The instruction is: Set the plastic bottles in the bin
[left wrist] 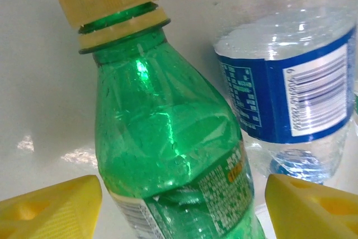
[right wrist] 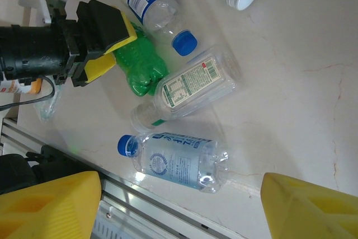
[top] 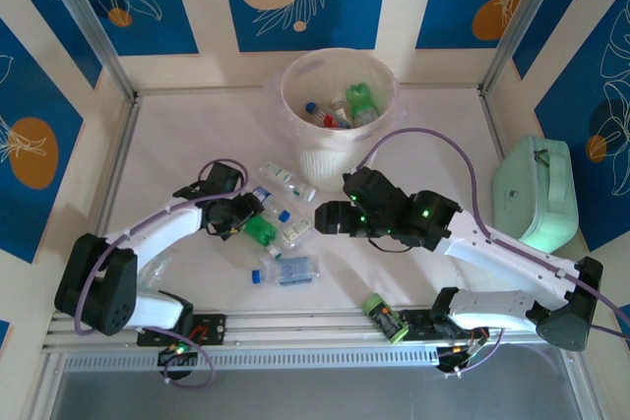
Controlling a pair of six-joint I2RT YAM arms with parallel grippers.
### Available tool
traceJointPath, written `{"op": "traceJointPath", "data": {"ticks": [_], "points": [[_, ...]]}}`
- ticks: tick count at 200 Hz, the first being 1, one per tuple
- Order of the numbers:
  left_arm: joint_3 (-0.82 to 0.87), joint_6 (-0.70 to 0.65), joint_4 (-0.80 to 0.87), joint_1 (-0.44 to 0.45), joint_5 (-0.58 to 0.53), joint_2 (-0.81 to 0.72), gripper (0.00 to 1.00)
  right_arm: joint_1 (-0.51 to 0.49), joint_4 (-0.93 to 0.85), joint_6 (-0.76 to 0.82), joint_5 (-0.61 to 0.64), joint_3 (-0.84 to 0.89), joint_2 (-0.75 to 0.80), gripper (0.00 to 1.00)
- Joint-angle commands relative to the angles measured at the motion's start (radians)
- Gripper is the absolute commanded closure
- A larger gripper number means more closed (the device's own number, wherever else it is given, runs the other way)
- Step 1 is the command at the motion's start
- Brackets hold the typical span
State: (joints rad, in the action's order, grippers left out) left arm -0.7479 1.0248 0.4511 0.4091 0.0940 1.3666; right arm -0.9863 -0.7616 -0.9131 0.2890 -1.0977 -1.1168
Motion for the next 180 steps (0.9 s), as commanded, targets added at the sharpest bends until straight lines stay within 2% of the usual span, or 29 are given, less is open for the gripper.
{"op": "traceJointPath", "data": {"ticks": [1, 40, 92, 147, 180], "points": [[0.017, 0.026, -0.014, -0.017, -0.029, 0.030, 0.24, -0.006, 0.002, -0.004, 0.007, -0.031, -0.011, 0.24], [0.032, 0.039, -0.048, -0.027, -0.024, 0.091, 0.24, -0.007, -0.003, -0.001, 0.001, -0.042, -0.020, 0.24], [0.060, 0.057, -0.065, -0.033, -0.011, 0.088, 0.33, -0.005, -0.014, 0.005, 0.006, -0.051, -0.020, 0.24], [0.043, 0.044, -0.001, -0.038, 0.006, -0.032, 0.39, -0.008, -0.007, 0.015, -0.004, -0.082, -0.029, 0.24], [0.004, 0.029, 0.046, -0.038, 0.041, -0.192, 0.38, -0.011, 0.007, 0.030, -0.032, -0.124, -0.032, 0.24]]}}
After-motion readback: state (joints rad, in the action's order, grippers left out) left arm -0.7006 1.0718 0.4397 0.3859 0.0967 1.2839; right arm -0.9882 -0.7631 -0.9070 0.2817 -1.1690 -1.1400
